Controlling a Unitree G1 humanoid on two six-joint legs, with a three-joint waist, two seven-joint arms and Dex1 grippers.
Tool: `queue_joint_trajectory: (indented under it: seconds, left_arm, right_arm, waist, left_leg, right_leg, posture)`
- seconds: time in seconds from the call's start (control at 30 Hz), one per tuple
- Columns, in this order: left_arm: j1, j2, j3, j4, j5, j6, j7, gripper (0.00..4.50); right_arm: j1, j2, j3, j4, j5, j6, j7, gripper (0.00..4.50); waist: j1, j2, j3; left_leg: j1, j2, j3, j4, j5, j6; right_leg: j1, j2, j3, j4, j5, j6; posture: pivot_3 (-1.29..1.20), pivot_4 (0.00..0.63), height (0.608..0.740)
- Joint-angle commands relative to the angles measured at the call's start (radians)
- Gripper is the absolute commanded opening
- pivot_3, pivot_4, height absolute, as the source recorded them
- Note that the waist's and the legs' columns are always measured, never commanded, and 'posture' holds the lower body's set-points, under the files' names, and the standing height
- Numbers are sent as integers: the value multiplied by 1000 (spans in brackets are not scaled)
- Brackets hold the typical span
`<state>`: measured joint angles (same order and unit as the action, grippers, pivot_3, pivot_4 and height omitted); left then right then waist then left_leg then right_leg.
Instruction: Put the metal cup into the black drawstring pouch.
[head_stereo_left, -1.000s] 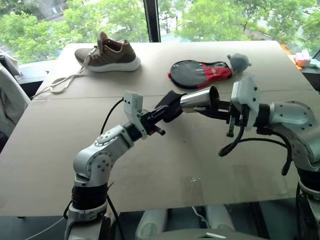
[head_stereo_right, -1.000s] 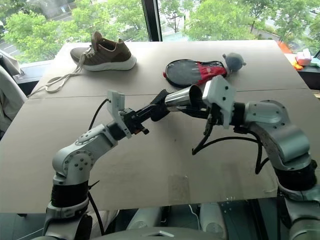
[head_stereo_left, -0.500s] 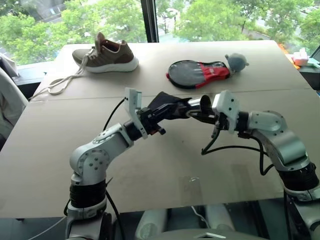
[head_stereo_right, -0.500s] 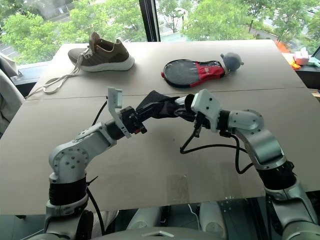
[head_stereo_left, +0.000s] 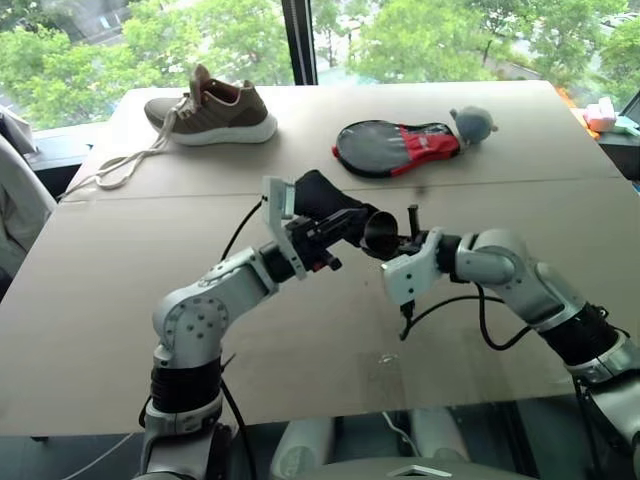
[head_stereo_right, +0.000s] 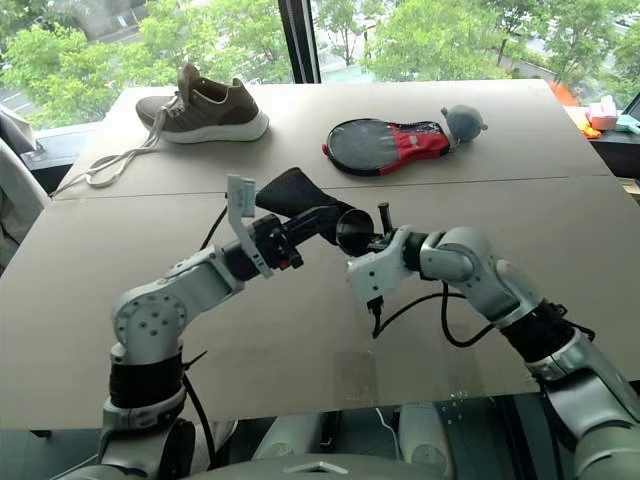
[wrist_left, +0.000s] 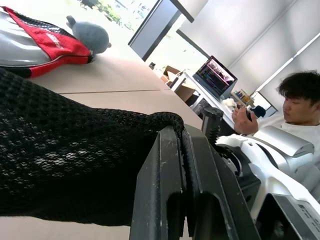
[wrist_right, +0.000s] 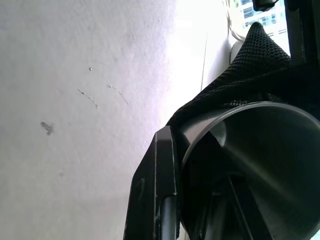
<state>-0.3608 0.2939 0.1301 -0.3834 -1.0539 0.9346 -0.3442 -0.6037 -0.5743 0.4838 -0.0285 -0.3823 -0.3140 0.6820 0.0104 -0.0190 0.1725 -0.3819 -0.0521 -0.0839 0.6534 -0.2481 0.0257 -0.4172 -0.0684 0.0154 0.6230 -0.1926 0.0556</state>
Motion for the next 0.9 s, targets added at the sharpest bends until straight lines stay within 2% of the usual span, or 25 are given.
queue_joint_trajectory:
  seconds: [0.03, 0.1, 0.23, 0.37, 0.47, 0.57, 0.6, 0.67, 0.73, 0.8, 0.9]
  left_arm:
    - [-10, -12, -16, -52, -44, 0, -7, 0]
    - [-6, -11, -15, -56, -51, 1, -3, 0]
    - [-3, -4, -9, -58, -66, 6, 1, 0]
    - [-3, 2, -12, -59, -79, 9, 6, 0]
    - [-4, 2, -17, -60, -88, 14, 9, 0]
    - [-8, 1, -20, -61, -93, 18, 16, 0]
    - [-10, 2, -21, -61, -96, 19, 17, 0]
    - [-13, 6, -22, -60, -102, 21, 17, 0]
    - [-17, 0, -14, -56, -120, 22, 28, 0]
    - [-24, -25, 11, -46, -172, 14, 61, 0]
    - [-33, -35, 27, -35, -203, 11, 78, 0]
  right_arm:
    - [66, 186, -158, -17, 293, 211, -50, 22]
    - [100, 287, -244, -51, 468, 346, -57, 22]
    - [129, 501, -459, -160, 978, 769, -174, 22]
    - [148, 585, -590, -181, 1267, 1018, -323, 22]
    - [155, 644, -680, -172, 1517, 1132, -456, 22]
    - [144, 647, -711, -167, 1593, 1164, -512, 22]
    - [143, 617, -681, -177, 1526, 1145, -488, 22]
    - [151, 522, -550, -196, 1285, 1028, -409, 22]
    - [156, 360, -316, -168, 915, 781, -311, 22]
    - [150, 243, -145, -96, 639, 541, -248, 22]
    - [114, 154, -12, 31, 368, 263, -231, 22]
  waist:
    - [-1, -2, 0]
    - [-1, -1, 0]
    - [1, -1, 0]
    - [2, -1, 0]
    - [0, 0, 1]
    - [-9, 0, 1]
    - [-13, 0, 1]
    - [-20, 0, 1]
    - [-26, 0, 1]
    - [-28, 0, 1]
    - [-30, 0, 1]
  left_leg:
    - [0, 1, -1, 0, 0, 0]
    - [0, 2, -1, -1, 0, -1]
    - [-1, 1, -1, -1, 0, -1]
    - [0, 1, -3, -1, -1, 2]
    - [0, 1, -3, -2, -2, 4]
    - [0, 1, -2, -2, -2, 4]
    - [0, 1, -2, -2, -2, 4]
    - [0, 0, -1, -2, -2, 4]
    - [0, 0, 0, -2, -2, 4]
    - [0, -3, 1, -2, -2, 3]
    - [0, -1, 1, -2, 0, -1]
  right_leg:
    - [0, 1, 0, 0, 0, 0]
    - [0, 2, 1, 0, 0, -1]
    - [-1, 2, 1, 1, 0, -1]
    - [-1, 2, 0, 1, 0, -1]
    - [-2, 2, 1, 1, 0, -1]
    - [-3, 2, 1, 2, 0, -1]
    - [-3, 3, 1, 2, 0, -1]
    - [-2, 3, 1, 2, 0, -1]
    - [-2, 3, 2, 2, 0, 0]
    - [-3, 3, 2, 2, 0, 0]
    - [-3, 4, 2, 2, 0, 0]
  posture:
    - [0, 150, 736]
    - [0, 150, 736]
    - [0, 150, 736]
    - [0, 150, 736]
    - [0, 150, 736]
    - [0, 150, 736]
    - [0, 150, 736]
    - [0, 150, 736]
    - [0, 150, 736]
    - [0, 150, 736]
    - [0, 150, 736]
